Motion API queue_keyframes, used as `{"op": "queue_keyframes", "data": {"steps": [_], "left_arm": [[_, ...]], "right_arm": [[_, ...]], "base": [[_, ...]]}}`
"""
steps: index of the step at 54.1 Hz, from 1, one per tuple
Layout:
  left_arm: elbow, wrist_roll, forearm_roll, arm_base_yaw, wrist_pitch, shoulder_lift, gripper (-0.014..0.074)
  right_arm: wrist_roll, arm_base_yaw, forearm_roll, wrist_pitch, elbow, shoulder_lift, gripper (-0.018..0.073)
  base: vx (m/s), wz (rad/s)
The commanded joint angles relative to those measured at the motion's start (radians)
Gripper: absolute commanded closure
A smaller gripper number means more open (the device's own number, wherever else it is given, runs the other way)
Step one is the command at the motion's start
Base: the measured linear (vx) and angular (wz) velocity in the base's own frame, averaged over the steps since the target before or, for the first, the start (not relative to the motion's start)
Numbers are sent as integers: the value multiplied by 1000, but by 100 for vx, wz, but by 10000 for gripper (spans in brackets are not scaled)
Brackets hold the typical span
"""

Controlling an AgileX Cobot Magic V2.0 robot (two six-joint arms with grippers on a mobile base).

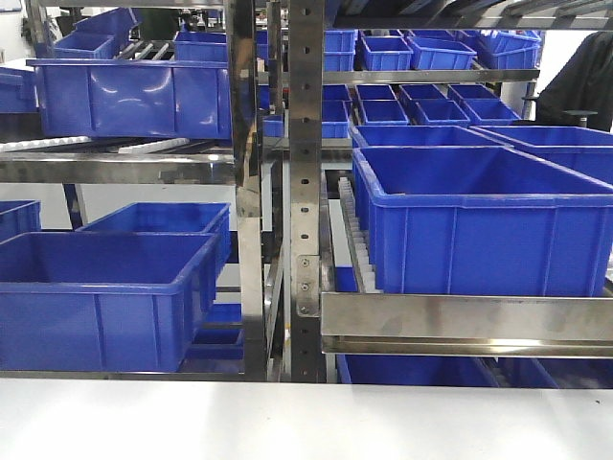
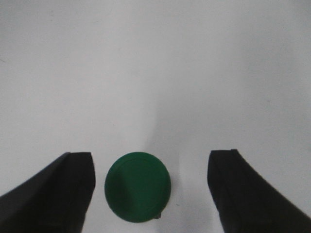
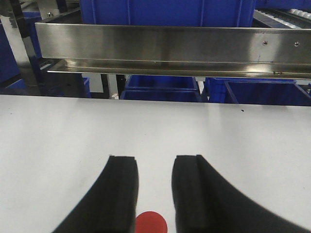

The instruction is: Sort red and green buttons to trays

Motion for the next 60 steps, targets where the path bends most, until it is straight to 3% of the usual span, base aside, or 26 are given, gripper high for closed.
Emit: {"op": "queue_keyframes", "data": {"steps": [1, 8, 12, 19, 28, 40, 60], "left_arm": [[-48, -10, -2, -1, -32, -9, 3], [-74, -6, 35, -1, 88, -20, 3], [-74, -11, 79, -1, 60, -21, 3], [-74, -42, 76, -1, -15, -19, 3], [-74, -43, 77, 18, -18, -18, 3], [-74, -43, 77, 91, -72, -18, 3], [-74, -71, 74, 93, -100, 38, 3]], "right_arm": [[0, -5, -10, -77, -33, 16, 267], [0, -5, -10, -76, -33, 16, 267], [0, -5, -3, -76, -33, 16, 267], [0, -5, -3, -74, -33, 16, 267], [0, -5, -3, -63, -33, 16, 267], [0, -5, -3, -51, -33, 16, 267], [0, -5, -3, -51, -33, 16, 267]], "base": [[0, 0], [0, 0], [0, 0], [0, 0], [0, 0], [0, 0], [0, 0]]}}
